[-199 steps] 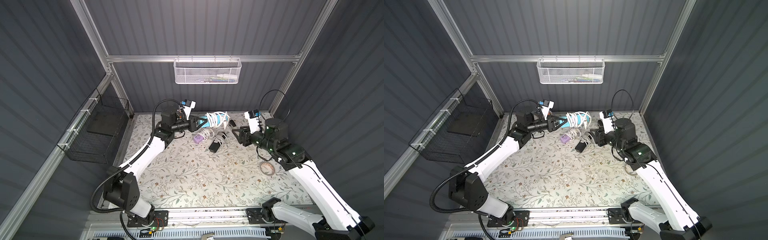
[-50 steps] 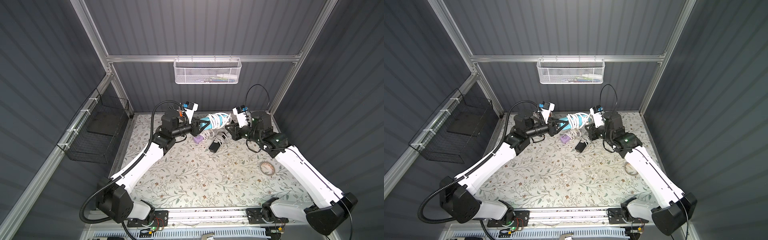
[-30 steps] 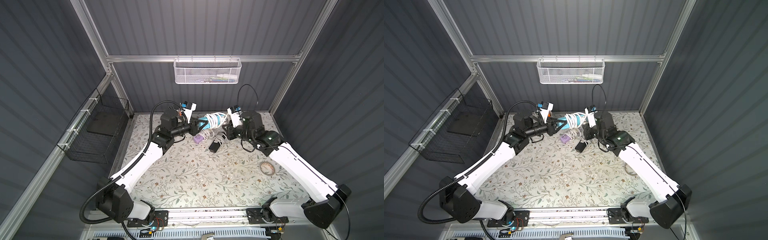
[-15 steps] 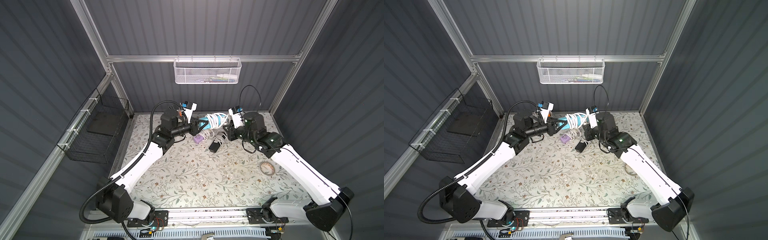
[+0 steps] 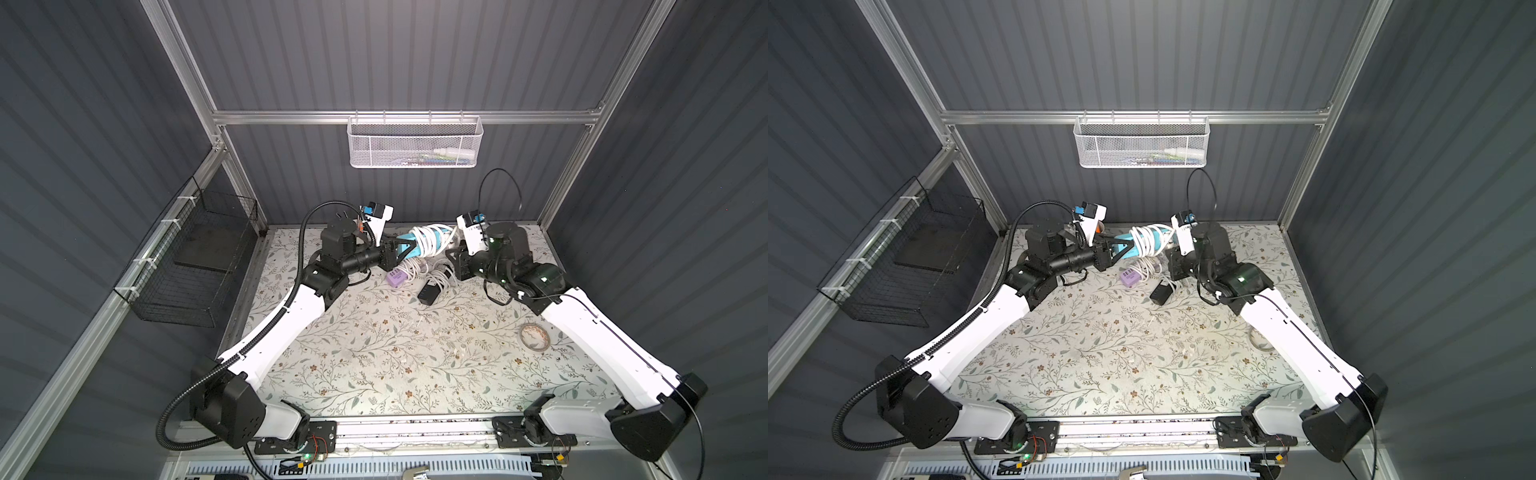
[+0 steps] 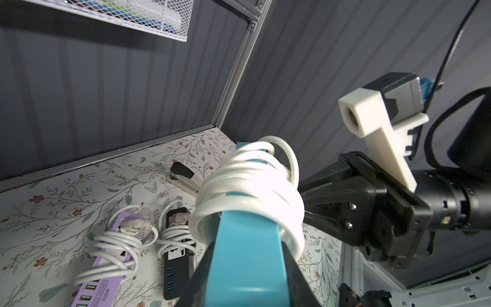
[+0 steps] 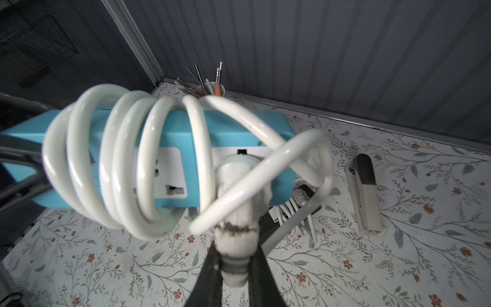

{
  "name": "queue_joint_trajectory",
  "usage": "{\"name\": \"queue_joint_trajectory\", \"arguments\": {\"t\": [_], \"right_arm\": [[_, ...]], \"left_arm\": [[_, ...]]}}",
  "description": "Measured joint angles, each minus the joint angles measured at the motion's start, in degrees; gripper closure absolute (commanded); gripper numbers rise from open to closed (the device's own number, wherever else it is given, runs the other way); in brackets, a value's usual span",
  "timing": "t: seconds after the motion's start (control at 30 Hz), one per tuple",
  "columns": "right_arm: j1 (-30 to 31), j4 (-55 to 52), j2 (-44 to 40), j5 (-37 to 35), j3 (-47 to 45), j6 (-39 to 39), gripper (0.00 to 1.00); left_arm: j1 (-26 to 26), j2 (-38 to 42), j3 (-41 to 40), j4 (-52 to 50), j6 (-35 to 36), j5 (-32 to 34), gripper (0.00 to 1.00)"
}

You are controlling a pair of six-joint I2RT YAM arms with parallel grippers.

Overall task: Unwrap the cord wrapped around the power strip
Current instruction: Unwrap the power cord from the power strip.

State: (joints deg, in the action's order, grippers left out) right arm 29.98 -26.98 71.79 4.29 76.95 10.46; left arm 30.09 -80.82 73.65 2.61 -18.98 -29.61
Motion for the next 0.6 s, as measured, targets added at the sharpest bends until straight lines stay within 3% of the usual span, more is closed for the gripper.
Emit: {"name": "queue_joint_trajectory", "arguments": {"t": [0.13, 0.27, 0.6], "right_arm": [[-2.45, 0.52, -1.25, 4.70, -1.09, -0.22, 1.00], [-2.29, 0.63, -1.25, 4.85, -1.40, -0.26, 1.00], [6.93, -0.83, 3.76, -12.72, 2.01, -0.46, 1.00]], "left_arm": [[0.00, -0.44, 0.00, 1.14, -0.31, -1.53, 1.00], [0.00, -0.76, 0.00, 1.07, -0.31, -1.60, 1.00], [0.96, -0.02, 0.02, -1.79, 0.85, 4.70, 1.00]]}}
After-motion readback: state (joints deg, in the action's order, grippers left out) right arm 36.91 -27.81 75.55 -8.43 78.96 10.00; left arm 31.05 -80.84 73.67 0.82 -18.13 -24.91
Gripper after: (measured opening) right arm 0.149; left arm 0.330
